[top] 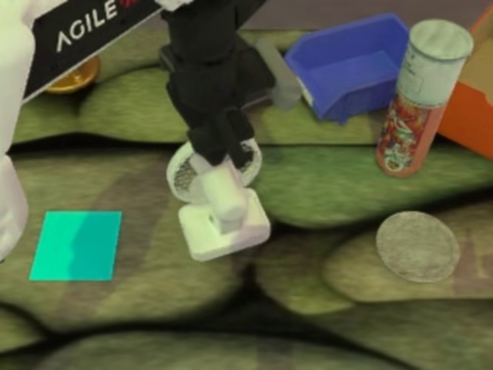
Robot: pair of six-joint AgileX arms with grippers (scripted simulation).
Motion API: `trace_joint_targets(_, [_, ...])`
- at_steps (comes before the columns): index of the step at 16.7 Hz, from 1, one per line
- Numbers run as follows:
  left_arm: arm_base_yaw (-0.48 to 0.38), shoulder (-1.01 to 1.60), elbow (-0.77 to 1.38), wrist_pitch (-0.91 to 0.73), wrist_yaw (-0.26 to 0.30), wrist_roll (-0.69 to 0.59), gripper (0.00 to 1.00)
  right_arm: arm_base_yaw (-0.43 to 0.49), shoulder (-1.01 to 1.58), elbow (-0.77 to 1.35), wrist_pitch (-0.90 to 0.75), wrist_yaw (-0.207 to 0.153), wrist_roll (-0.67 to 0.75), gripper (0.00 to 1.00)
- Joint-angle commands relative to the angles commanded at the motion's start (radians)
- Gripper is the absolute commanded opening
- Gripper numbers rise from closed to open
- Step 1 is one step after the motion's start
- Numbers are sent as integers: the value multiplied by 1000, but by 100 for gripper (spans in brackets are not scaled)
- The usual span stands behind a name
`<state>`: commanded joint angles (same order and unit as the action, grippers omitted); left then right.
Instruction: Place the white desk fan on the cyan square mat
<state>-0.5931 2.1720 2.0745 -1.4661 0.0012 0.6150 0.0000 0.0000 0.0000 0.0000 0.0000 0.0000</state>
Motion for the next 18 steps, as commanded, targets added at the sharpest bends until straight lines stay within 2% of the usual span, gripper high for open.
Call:
trace_joint_targets(4, [8, 18, 134, -114, 1, 0, 0, 0, 0, 0, 0, 0, 0, 100])
trace_joint_targets(11, [8, 8, 125, -128, -7, -29, 0, 0, 0, 0, 0, 0, 0, 100])
trace_joint_targets(14, [31, -18, 70, -151, -32, -155, 0, 0, 0, 0, 0, 0, 0, 100])
trace_joint_targets(18, [85, -82, -27, -175, -70, -472, 0, 0, 0, 0, 0, 0, 0, 100])
